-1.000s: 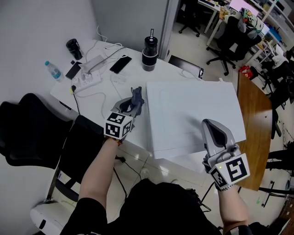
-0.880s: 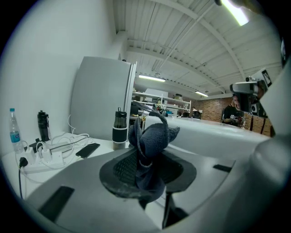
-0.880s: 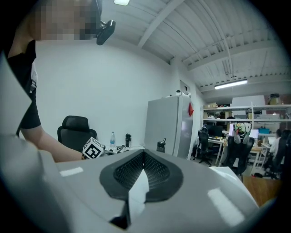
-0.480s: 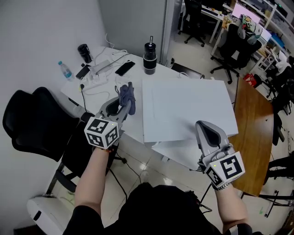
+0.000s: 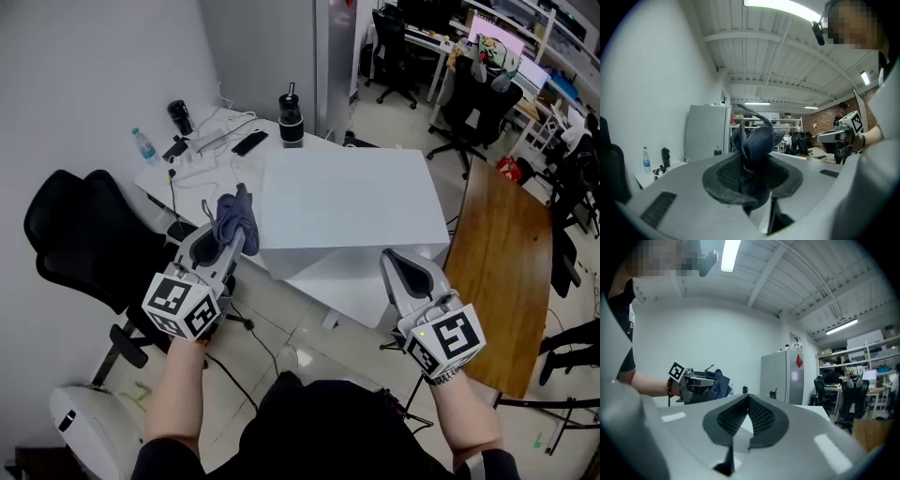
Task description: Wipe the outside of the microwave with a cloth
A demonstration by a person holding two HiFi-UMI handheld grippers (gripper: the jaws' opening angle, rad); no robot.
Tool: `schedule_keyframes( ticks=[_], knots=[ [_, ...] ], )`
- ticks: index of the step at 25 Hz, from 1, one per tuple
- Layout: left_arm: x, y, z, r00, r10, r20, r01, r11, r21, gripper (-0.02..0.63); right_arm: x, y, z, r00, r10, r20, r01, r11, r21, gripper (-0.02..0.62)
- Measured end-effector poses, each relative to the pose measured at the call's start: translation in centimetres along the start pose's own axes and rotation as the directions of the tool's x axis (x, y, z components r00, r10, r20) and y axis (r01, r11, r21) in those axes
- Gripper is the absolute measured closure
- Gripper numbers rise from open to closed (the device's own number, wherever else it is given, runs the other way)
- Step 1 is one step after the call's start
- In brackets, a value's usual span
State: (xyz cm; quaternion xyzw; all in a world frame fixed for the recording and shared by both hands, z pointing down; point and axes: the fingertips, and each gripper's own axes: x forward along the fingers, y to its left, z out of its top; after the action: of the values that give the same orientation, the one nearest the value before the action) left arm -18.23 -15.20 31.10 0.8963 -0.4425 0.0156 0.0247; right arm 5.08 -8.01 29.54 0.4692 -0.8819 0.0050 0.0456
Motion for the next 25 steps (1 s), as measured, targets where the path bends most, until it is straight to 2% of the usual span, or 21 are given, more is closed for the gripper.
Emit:
schedule_keyframes(
  ticks=[7, 12, 19, 25],
  knots=[
    [-3.4, -11.3, -0.3, 0.998, -0.065, 0.001, 0.065, 0.997, -0.031, 0.497, -5.9, 0.3, -1.1, 0.999, 0.028, 0.016, -0.028, 0.999, 0.031, 0.595],
    [-4.4, -17.1, -0.8, 0.994, -0.109, -0.009, 0.108, 0.993, -0.044, 0.497, -8.5, 0.5, -1.9, 0.999, 0.027, 0.016, -0.028, 0.998, 0.047, 0.595],
    [-4.6, -21.6, -1.4, 0.987, -0.16, -0.014, 0.159, 0.985, -0.061, 0.497, -10.2, 1.4, -2.8, 1.0, 0.025, 0.013, -0.026, 0.997, 0.074, 0.595],
    [-4.8, -22.6, -2.0, 0.98, -0.198, -0.023, 0.196, 0.978, -0.073, 0.497, -10.0, 2.5, -2.6, 1.0, 0.008, 0.02, -0.009, 0.997, 0.079, 0.595]
  ],
)
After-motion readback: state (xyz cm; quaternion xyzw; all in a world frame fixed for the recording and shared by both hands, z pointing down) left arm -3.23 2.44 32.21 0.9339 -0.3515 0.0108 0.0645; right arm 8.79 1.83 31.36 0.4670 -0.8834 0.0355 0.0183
